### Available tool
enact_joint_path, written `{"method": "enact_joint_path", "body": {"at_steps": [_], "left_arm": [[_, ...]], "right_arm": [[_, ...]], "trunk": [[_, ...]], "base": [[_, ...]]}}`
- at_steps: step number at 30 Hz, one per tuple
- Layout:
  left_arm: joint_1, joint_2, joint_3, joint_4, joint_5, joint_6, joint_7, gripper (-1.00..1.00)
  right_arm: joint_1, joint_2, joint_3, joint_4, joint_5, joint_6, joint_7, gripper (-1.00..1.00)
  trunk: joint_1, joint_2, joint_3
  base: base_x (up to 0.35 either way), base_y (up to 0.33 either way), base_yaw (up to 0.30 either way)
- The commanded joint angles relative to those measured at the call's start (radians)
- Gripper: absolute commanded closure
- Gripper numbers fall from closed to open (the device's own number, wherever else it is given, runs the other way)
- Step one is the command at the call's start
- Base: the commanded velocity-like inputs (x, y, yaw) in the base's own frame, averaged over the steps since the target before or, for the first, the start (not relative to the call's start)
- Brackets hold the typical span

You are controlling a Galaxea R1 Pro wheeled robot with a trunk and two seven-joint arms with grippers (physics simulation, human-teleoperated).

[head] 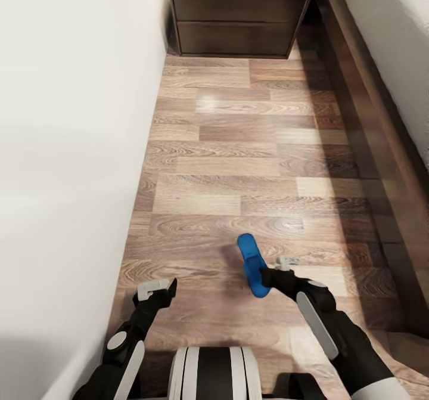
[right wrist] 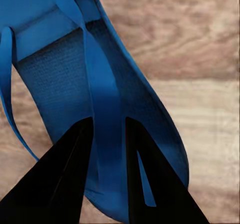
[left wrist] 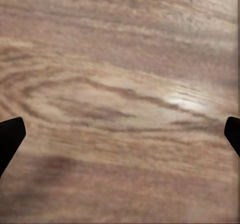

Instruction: In the bedroom, move the book from the bed onto either nightstand, and place the two sandals side by side next to the bed.

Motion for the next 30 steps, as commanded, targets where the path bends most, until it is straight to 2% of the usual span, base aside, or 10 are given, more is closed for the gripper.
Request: {"method": "enact_joint_path", "body": {"at_steps": [1,3,4,6,7,9,11,13,17,30], "left_arm": [[0.000,0.000,0.000,-0.001,0.010,0.009,0.001,-1.00],[0.000,0.000,0.000,-0.001,0.010,0.012,0.001,-1.00],[0.000,0.000,0.000,-0.001,0.010,0.012,0.001,-1.00],[0.000,0.001,0.000,-0.001,0.010,0.014,0.001,-1.00],[0.000,0.001,0.000,-0.001,0.010,0.014,0.001,-1.00],[0.000,0.001,0.000,-0.001,0.010,0.014,0.001,-1.00],[0.000,0.001,0.000,-0.001,0.010,0.014,0.001,-1.00],[0.000,0.001,0.000,-0.001,0.010,0.015,0.001,-1.00],[0.000,0.000,0.000,-0.001,0.010,0.016,0.001,-1.00],[0.000,0.000,-0.069,0.002,0.010,0.016,0.001,-1.00]], "right_arm": [[0.000,-0.049,0.002,-0.012,-0.073,0.003,-0.002,1.00],[0.001,-0.153,0.002,-0.023,-0.202,0.003,-0.002,1.00],[0.001,-0.183,0.002,-0.023,-0.236,0.003,-0.002,1.00],[0.003,-0.334,0.002,-0.024,-0.407,0.003,0.004,1.00],[0.003,-0.392,0.002,-0.023,-0.464,0.003,0.017,1.00],[0.004,-0.487,0.002,-0.022,-0.542,0.003,0.074,1.00],[0.004,-0.536,0.003,-0.015,-0.576,0.003,0.155,1.00],[0.004,-0.563,0.002,0.041,-0.593,0.002,0.286,1.00],[0.004,-0.571,0.003,0.160,-0.598,0.003,0.387,1.00],[0.004,-0.570,0.003,0.218,-0.595,0.002,0.411,1.00]], "trunk": [[-0.001,0.000,0.003],[-0.001,0.001,0.011],[-0.002,0.001,0.015],[-0.003,0.001,0.023],[-0.003,0.001,0.027],[-0.004,0.002,0.034],[-0.005,0.002,0.042],[-0.006,0.003,0.050],[-0.008,0.004,0.065],[-0.014,0.007,0.116]], "base": [[0.000,0.000,0.000],[0.000,0.000,0.000],[0.000,0.000,0.000],[0.000,0.000,0.000],[0.000,0.000,0.000],[0.000,0.000,0.000],[0.000,0.000,0.000],[0.000,0.000,0.000],[0.000,0.000,0.000],[0.000,0.000,0.000]]}}
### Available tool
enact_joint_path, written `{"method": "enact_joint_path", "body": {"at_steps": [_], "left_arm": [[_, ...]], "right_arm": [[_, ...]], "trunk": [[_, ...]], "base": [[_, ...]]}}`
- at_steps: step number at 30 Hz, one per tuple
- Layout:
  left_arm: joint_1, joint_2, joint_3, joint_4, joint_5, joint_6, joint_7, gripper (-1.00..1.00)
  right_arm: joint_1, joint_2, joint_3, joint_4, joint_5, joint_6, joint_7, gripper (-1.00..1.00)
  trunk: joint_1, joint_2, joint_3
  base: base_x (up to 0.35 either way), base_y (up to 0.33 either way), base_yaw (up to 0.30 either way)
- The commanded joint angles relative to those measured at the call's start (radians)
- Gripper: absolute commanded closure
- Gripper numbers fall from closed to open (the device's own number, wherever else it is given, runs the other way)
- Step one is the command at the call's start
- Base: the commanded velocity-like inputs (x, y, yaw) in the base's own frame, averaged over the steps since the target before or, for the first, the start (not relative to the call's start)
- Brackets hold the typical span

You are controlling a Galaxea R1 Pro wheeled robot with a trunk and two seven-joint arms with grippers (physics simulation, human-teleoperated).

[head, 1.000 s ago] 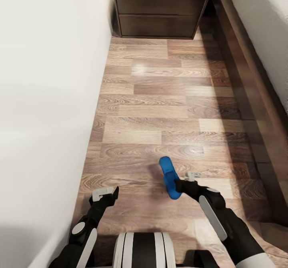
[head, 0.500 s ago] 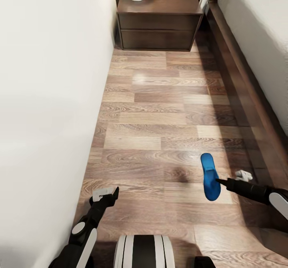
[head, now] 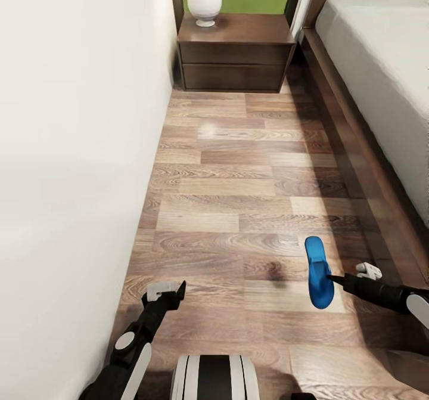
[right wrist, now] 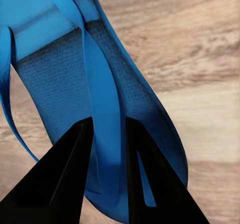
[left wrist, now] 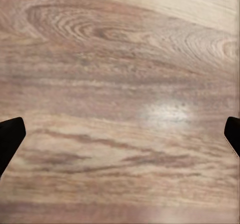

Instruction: In the bedroom, move the book from the bed onto either nightstand, and place the two sandals side by side next to the bed.

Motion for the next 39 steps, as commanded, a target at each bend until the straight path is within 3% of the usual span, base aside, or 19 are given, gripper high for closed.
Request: {"method": "enact_joint_path", "body": {"at_steps": [1,18,21,22,25,28,31,39], "left_arm": [[0.000,0.000,-0.001,-0.001,0.010,0.006,0.001,-1.00],[0.000,0.000,-0.002,-0.001,0.012,0.006,0.001,-1.00],[0.000,-0.001,-0.002,0.000,0.012,0.006,0.001,-1.00],[0.000,-0.001,-0.002,0.001,0.012,0.006,0.001,-1.00],[0.000,-0.001,-0.003,0.003,0.012,0.006,0.001,-1.00],[0.000,-0.002,-0.004,0.004,0.013,0.006,0.001,-1.00],[0.000,-0.006,-0.005,0.006,0.013,0.006,0.001,-1.00],[0.000,-0.008,-0.017,0.013,0.013,0.006,0.001,-1.00]], "right_arm": [[-0.001,-0.001,0.002,0.001,-0.003,0.002,0.002,1.00],[-0.001,0.005,0.003,0.001,-0.002,-0.008,0.002,1.00],[-0.001,0.011,0.007,0.055,-0.002,-0.058,0.000,1.00],[-0.001,0.026,0.008,0.102,0.001,-0.100,0.001,1.00],[-0.001,0.099,0.011,0.268,0.040,-0.254,0.003,1.00],[-0.001,0.141,0.012,0.405,0.138,-0.351,0.004,1.00],[-0.001,0.164,0.011,0.464,0.196,-0.371,0.005,1.00],[-0.001,0.176,0.012,0.554,0.246,-0.379,0.006,1.00]], "trunk": [[-0.001,0.000,0.003],[-0.008,0.004,0.069],[-0.010,0.005,0.081],[-0.010,0.005,0.085],[-0.011,0.006,0.096],[-0.013,0.006,0.108],[-0.014,0.007,0.119],[-0.018,0.009,0.150]], "base": [[0.000,0.000,0.000],[0.000,0.000,0.000],[0.000,0.000,0.000],[0.000,0.000,0.000],[0.000,0.000,0.000],[0.000,0.000,0.000],[0.000,0.000,0.000],[0.000,0.000,0.000]]}}
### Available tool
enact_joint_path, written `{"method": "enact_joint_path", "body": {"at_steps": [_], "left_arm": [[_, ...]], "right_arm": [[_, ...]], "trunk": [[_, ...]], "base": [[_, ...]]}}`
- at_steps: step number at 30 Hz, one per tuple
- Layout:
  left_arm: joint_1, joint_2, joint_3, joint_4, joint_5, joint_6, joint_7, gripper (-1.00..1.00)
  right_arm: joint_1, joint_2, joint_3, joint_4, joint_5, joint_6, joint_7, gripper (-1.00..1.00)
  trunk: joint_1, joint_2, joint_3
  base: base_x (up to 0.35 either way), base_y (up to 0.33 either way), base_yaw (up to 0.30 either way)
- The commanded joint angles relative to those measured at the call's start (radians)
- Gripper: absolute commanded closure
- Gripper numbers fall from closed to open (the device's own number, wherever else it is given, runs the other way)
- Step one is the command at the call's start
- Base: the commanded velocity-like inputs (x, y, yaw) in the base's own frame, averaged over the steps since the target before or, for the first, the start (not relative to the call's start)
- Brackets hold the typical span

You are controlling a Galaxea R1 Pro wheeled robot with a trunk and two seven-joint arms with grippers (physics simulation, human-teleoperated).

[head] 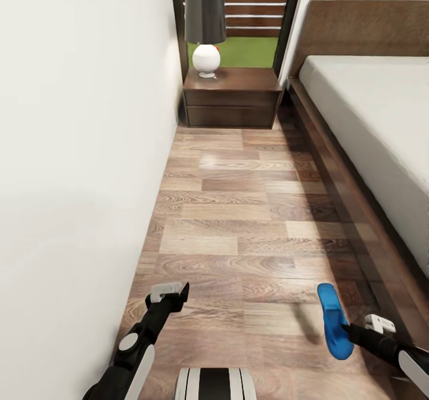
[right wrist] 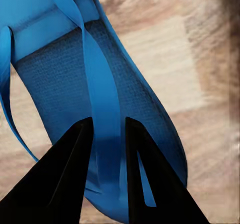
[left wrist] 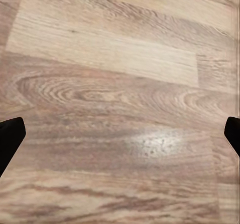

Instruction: In the bedroom, move the book from the bed onto either nightstand, and place the two sandals side by side next to the bed.

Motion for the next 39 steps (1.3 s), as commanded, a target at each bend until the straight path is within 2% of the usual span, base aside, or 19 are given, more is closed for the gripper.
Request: {"method": "enact_joint_path", "body": {"at_steps": [1,4,7,12,17,21,23,25,26,29,32,39], "left_arm": [[0.000,0.000,-0.008,0.000,0.010,0.005,0.001,-1.00],[0.000,0.000,-0.023,0.002,0.010,0.005,0.001,-1.00],[0.000,0.001,-0.027,0.004,0.010,0.005,0.001,-1.00],[0.011,0.009,-0.027,0.030,0.010,0.004,0.001,-1.00],[0.023,0.011,-0.027,0.050,0.011,0.004,0.001,-1.00],[0.025,0.012,-0.026,0.116,0.010,0.000,0.000,-1.00],[0.026,0.014,-0.025,0.145,0.010,-0.002,0.000,-1.00],[0.026,0.016,-0.025,0.161,0.010,-0.003,-0.001,-1.00],[0.026,0.017,-0.025,0.169,0.010,-0.003,-0.001,-1.00],[0.026,0.017,-0.025,0.176,0.011,-0.004,-0.002,-1.00],[0.026,0.016,-0.026,0.178,0.010,-0.004,-0.002,-1.00],[0.026,0.015,-0.027,0.178,0.010,-0.004,-0.002,-1.00]], "right_arm": [[-0.001,0.000,0.005,0.030,-0.002,0.003,0.003,1.00],[-0.001,0.000,0.013,0.079,0.033,-0.017,0.003,1.00],[-0.001,0.000,0.017,0.091,0.048,-0.033,0.004,1.00],[-0.001,0.001,0.019,0.095,0.053,-0.039,0.012,1.00],[-0.001,0.001,0.018,0.102,0.054,-0.040,0.092,1.00],[-0.001,0.002,0.023,0.105,0.054,-0.040,0.113,1.00],[-0.001,0.009,0.050,0.104,0.055,-0.040,0.116,1.00],[-0.001,0.027,0.100,0.104,0.055,-0.040,0.117,1.00],[-0.001,0.036,0.138,0.103,0.055,-0.041,0.117,1.00],[-0.001,0.044,0.190,0.102,0.055,-0.041,0.116,1.00],[-0.001,0.045,0.206,0.102,0.055,-0.042,0.116,1.00],[-0.001,0.045,0.211,0.104,0.054,-0.042,0.116,1.00]], "trunk": [[-0.001,0.000,0.003],[-0.002,0.001,0.015],[-0.003,0.001,0.027],[-0.006,0.003,0.046],[-0.008,0.004,0.065],[-0.010,0.005,0.081],[-0.011,0.005,0.088],[-0.011,0.006,0.096],[-0.012,0.006,0.100],[-0.013,0.007,0.112],[-0.015,0.007,0.123],[-0.018,0.009,0.150]], "base": [[0.000,0.000,0.000],[0.000,0.000,0.000],[0.000,0.000,0.000],[0.000,0.000,0.000],[0.000,0.000,0.000],[0.000,0.000,0.000],[0.000,0.000,0.000],[0.000,0.000,0.000],[0.000,0.000,0.000],[0.000,0.000,0.000],[0.000,0.000,0.000],[0.000,0.000,0.000]]}}
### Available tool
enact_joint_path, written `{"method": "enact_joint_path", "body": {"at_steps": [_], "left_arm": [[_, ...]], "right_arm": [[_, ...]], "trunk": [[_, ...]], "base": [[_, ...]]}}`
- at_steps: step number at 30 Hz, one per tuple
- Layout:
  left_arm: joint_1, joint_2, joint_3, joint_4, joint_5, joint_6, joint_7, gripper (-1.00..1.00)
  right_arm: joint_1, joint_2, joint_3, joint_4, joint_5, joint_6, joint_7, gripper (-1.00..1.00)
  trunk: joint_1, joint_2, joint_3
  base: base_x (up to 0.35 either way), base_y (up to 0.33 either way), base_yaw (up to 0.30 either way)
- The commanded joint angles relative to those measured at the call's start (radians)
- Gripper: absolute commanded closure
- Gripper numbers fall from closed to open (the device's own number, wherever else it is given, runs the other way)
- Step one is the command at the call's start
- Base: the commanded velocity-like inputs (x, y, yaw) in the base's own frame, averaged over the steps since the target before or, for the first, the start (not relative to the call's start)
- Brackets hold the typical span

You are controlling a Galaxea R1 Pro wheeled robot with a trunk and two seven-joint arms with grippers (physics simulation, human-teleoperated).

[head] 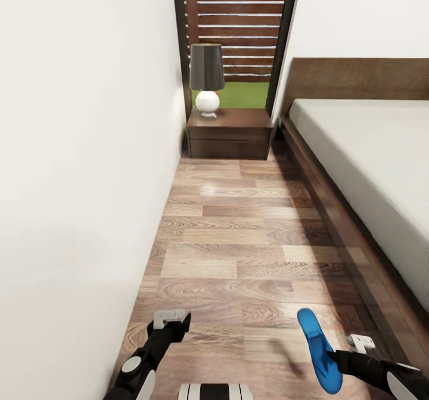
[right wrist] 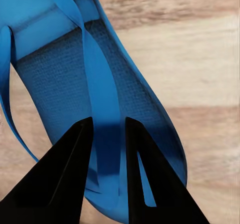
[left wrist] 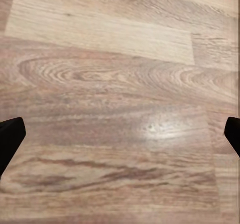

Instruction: In the bedroom, move the book from the bed onto either nightstand, and place the two sandals side by side next to the bed.

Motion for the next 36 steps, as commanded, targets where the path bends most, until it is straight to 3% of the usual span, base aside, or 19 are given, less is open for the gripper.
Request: {"method": "enact_joint_path", "body": {"at_steps": [1,4,8,10,21,22,23,24,26,36], "left_arm": [[0.000,0.000,0.000,-0.002,0.010,0.005,0.000,-1.00],[0.000,-0.001,-0.002,-0.001,0.010,0.007,0.000,-1.00],[0.000,-0.001,-0.002,0.000,0.010,0.006,0.000,-1.00],[0.000,-0.001,-0.002,0.000,0.011,0.007,0.000,-1.00],[0.000,-0.002,-0.001,0.028,0.010,0.006,0.000,-1.00],[0.000,-0.001,-0.001,0.029,0.011,0.006,-0.001,-1.00],[0.000,-0.002,-0.002,0.050,0.010,0.005,-0.001,-1.00],[0.000,-0.002,-0.002,0.062,0.008,0.004,-0.001,-1.00],[0.000,-0.002,-0.002,0.067,0.008,0.004,-0.001,-1.00],[0.000,-0.003,-0.002,0.075,0.009,0.004,-0.001,-1.00]], "right_arm": [[0.000,-0.001,0.004,-0.001,-0.011,0.007,0.003,1.00],[0.000,0.000,0.006,-0.005,-0.011,0.007,0.012,1.00],[0.000,0.027,0.006,0.000,-0.011,0.007,0.180,1.00],[0.000,0.029,0.006,0.003,-0.011,0.007,0.202,1.00],[0.000,0.037,0.006,0.082,-0.011,0.007,0.213,1.00],[0.000,0.043,0.006,0.089,-0.011,0.006,0.211,1.00],[0.000,0.079,0.006,0.115,-0.010,0.004,0.210,1.00],[0.000,0.098,0.007,0.137,-0.010,-0.007,0.210,1.00],[0.000,0.115,0.006,0.150,-0.010,-0.022,0.209,1.00],[0.000,0.131,0.006,0.162,-0.010,-0.036,0.206,1.00]], "trunk": [[-0.001,0.000,0.003],[-0.002,0.001,0.015],[-0.004,0.002,0.030],[-0.005,0.002,0.038],[-0.010,0.005,0.081],[-0.010,0.005,0.084],[-0.010,0.005,0.088],[-0.011,0.005,0.092],[-0.012,0.006,0.100],[-0.016,0.008,0.139]], "base": [[0.000,0.000,0.000],[0.000,0.000,0.000],[0.000,0.000,0.000],[0.000,0.000,0.000],[0.000,0.000,0.000],[0.000,0.000,0.000],[0.000,0.000,0.000],[0.000,0.000,0.000],[0.000,0.000,0.000],[0.000,0.000,0.000]]}}
